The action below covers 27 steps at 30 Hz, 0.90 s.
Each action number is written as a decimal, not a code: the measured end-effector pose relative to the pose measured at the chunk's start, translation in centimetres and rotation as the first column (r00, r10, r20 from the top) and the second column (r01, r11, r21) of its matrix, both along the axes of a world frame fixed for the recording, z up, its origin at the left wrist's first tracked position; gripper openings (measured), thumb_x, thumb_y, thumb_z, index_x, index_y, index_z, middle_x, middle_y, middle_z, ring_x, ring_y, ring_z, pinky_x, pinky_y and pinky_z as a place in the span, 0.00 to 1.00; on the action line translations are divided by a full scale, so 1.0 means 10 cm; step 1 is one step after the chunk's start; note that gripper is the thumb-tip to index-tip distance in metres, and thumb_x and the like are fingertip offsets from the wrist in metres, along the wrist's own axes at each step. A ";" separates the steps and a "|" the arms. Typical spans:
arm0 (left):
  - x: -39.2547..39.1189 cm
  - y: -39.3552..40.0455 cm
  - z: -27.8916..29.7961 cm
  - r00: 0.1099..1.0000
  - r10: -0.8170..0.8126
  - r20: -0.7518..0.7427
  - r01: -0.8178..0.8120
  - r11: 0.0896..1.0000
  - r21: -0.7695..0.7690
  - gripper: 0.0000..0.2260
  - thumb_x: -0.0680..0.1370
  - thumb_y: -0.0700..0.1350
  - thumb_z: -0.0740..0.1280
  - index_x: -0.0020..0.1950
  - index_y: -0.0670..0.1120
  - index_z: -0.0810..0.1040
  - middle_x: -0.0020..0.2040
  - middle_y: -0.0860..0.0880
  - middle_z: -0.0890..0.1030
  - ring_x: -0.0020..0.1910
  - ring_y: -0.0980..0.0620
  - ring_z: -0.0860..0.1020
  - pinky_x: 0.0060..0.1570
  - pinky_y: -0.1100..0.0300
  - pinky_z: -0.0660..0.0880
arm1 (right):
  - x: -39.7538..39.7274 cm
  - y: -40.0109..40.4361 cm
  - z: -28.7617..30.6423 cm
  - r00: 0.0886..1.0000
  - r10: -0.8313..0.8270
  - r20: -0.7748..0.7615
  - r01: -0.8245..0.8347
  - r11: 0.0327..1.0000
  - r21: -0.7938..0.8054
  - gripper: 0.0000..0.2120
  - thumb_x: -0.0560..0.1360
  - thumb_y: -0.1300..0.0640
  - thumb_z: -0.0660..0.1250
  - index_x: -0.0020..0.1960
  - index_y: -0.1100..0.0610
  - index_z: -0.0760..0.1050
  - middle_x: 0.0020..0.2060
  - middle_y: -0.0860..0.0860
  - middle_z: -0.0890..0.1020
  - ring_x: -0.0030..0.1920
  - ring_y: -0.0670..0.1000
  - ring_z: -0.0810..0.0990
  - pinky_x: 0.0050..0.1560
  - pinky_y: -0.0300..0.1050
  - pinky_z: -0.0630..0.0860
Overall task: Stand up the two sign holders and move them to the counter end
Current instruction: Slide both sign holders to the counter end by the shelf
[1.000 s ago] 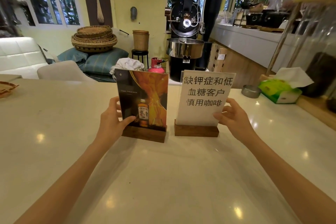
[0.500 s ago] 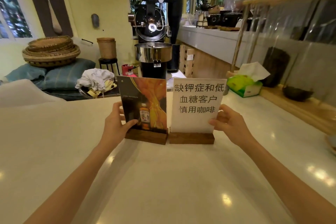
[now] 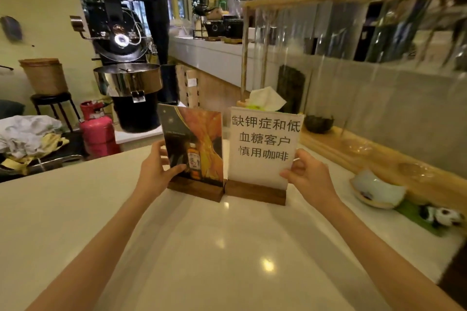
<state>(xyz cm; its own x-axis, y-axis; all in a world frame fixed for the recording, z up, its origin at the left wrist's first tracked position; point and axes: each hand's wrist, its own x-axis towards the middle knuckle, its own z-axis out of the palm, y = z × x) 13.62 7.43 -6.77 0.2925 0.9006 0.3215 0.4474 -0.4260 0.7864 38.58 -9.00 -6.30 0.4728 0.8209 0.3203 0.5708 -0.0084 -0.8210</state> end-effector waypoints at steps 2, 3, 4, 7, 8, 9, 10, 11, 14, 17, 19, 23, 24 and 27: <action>0.31 0.09 -0.01 0.999 -0.036 -0.009 0.036 0.999 -0.003 0.26 0.70 0.41 0.71 0.64 0.44 0.63 0.60 0.39 0.75 0.56 0.39 0.76 0.52 0.44 0.76 | 0.21 -0.03 0.03 0.998 -0.061 0.020 0.061 0.998 -0.001 0.16 0.69 0.65 0.69 0.55 0.59 0.73 0.53 0.53 0.81 0.47 0.49 0.80 0.46 0.43 0.79; 0.46 0.14 -0.01 0.999 -0.053 -0.012 0.052 0.999 -0.007 0.26 0.69 0.41 0.71 0.64 0.44 0.63 0.60 0.39 0.75 0.56 0.39 0.76 0.52 0.44 0.76 | 0.30 -0.05 0.06 0.996 -0.089 0.032 0.089 0.996 -0.001 0.17 0.69 0.66 0.69 0.56 0.58 0.73 0.53 0.53 0.81 0.47 0.50 0.80 0.46 0.44 0.79; 0.61 0.19 -0.01 0.998 -0.069 -0.012 0.069 0.998 -0.011 0.27 0.69 0.41 0.71 0.64 0.44 0.63 0.60 0.39 0.75 0.56 0.39 0.76 0.52 0.44 0.76 | 0.39 -0.06 0.07 0.993 -0.111 0.037 0.112 0.994 -0.005 0.18 0.69 0.66 0.69 0.57 0.57 0.74 0.54 0.53 0.81 0.47 0.50 0.79 0.47 0.44 0.79; 1.06 0.29 0.00 0.992 -0.121 -0.017 0.121 0.992 -0.030 0.27 0.69 0.40 0.71 0.64 0.43 0.62 0.62 0.39 0.73 0.57 0.38 0.75 0.52 0.45 0.75 | 0.63 -0.09 0.12 0.986 -0.168 0.000 0.168 0.985 -0.033 0.20 0.70 0.66 0.68 0.60 0.56 0.73 0.56 0.52 0.80 0.51 0.50 0.78 0.51 0.47 0.77; 1.19 0.32 0.01 0.990 -0.137 -0.017 0.136 0.990 -0.034 0.28 0.69 0.40 0.71 0.65 0.43 0.62 0.62 0.39 0.73 0.57 0.38 0.75 0.52 0.45 0.74 | 0.71 -0.09 0.12 0.982 -0.189 -0.014 0.188 0.981 -0.047 0.20 0.70 0.67 0.68 0.60 0.56 0.72 0.56 0.53 0.81 0.51 0.50 0.78 0.52 0.47 0.77; 1.30 0.34 0.00 0.988 -0.155 -0.011 0.154 0.987 -0.037 0.28 0.69 0.39 0.71 0.65 0.43 0.62 0.61 0.38 0.74 0.57 0.38 0.75 0.52 0.46 0.74 | 0.77 -0.09 0.12 0.977 -0.213 -0.023 0.211 0.975 -0.069 0.20 0.69 0.67 0.69 0.59 0.57 0.73 0.56 0.53 0.81 0.51 0.50 0.78 0.52 0.48 0.77; 1.41 0.37 0.00 0.984 -0.177 -0.004 0.177 0.984 -0.034 0.28 0.69 0.39 0.72 0.64 0.42 0.62 0.61 0.38 0.74 0.56 0.38 0.75 0.52 0.46 0.73 | 0.84 -0.08 0.12 0.971 -0.238 -0.029 0.235 0.968 -0.087 0.19 0.69 0.67 0.69 0.59 0.57 0.73 0.56 0.54 0.81 0.52 0.51 0.79 0.53 0.49 0.78; 1.51 0.39 0.00 0.980 -0.197 -0.001 0.197 0.980 -0.032 0.28 0.69 0.38 0.72 0.64 0.42 0.62 0.60 0.37 0.75 0.56 0.38 0.75 0.52 0.47 0.73 | 0.91 -0.08 0.12 0.965 -0.259 -0.040 0.254 0.962 -0.100 0.19 0.69 0.67 0.69 0.59 0.57 0.73 0.56 0.54 0.82 0.52 0.52 0.79 0.53 0.49 0.78; 1.78 0.45 0.02 0.972 -0.235 -0.003 0.235 0.971 -0.042 0.28 0.69 0.37 0.71 0.65 0.41 0.62 0.61 0.37 0.74 0.58 0.39 0.74 0.53 0.48 0.72 | 1.06 -0.07 0.13 0.954 -0.281 -0.108 0.271 0.957 -0.100 0.21 0.70 0.68 0.67 0.61 0.56 0.72 0.58 0.54 0.80 0.57 0.53 0.78 0.58 0.53 0.77; 2.03 0.52 0.02 0.964 -0.266 0.013 0.266 0.962 -0.054 0.29 0.69 0.37 0.71 0.66 0.41 0.61 0.64 0.38 0.72 0.62 0.38 0.72 0.57 0.48 0.71 | 1.21 -0.08 0.11 0.936 -0.317 -0.153 0.304 0.947 -0.099 0.22 0.71 0.67 0.66 0.63 0.54 0.69 0.59 0.52 0.79 0.59 0.52 0.77 0.56 0.48 0.76; 2.17 0.57 0.03 0.958 -0.288 0.008 0.287 0.955 -0.077 0.29 0.70 0.37 0.70 0.67 0.42 0.60 0.66 0.39 0.71 0.64 0.39 0.70 0.60 0.46 0.70 | 1.30 -0.07 0.10 0.928 -0.346 -0.140 0.333 0.936 -0.113 0.21 0.71 0.67 0.67 0.62 0.54 0.69 0.59 0.51 0.79 0.59 0.52 0.77 0.53 0.44 0.76; 2.44 0.61 0.04 0.942 -0.336 0.023 0.337 0.937 -0.094 0.29 0.71 0.36 0.68 0.68 0.44 0.58 0.67 0.40 0.70 0.65 0.40 0.69 0.61 0.46 0.69 | 1.39 -0.09 0.10 0.906 -0.418 -0.072 0.408 0.905 -0.117 0.19 0.71 0.65 0.67 0.59 0.53 0.71 0.59 0.51 0.79 0.58 0.51 0.77 0.50 0.42 0.77; 2.50 0.62 0.03 0.940 -0.342 0.016 0.342 0.936 -0.088 0.30 0.71 0.36 0.68 0.68 0.45 0.58 0.67 0.40 0.70 0.66 0.40 0.69 0.62 0.45 0.69 | 1.40 -0.10 0.10 0.900 -0.431 -0.062 0.422 0.899 -0.113 0.19 0.71 0.65 0.67 0.60 0.53 0.71 0.60 0.51 0.79 0.58 0.51 0.77 0.51 0.42 0.77; 2.67 0.65 0.04 0.934 -0.358 -0.012 0.356 0.931 -0.082 0.30 0.71 0.37 0.69 0.68 0.45 0.58 0.66 0.40 0.71 0.65 0.41 0.70 0.62 0.45 0.69 | 1.43 -0.14 0.11 0.884 -0.465 -0.052 0.457 0.882 -0.120 0.22 0.72 0.65 0.67 0.63 0.54 0.69 0.61 0.51 0.78 0.60 0.52 0.77 0.55 0.47 0.78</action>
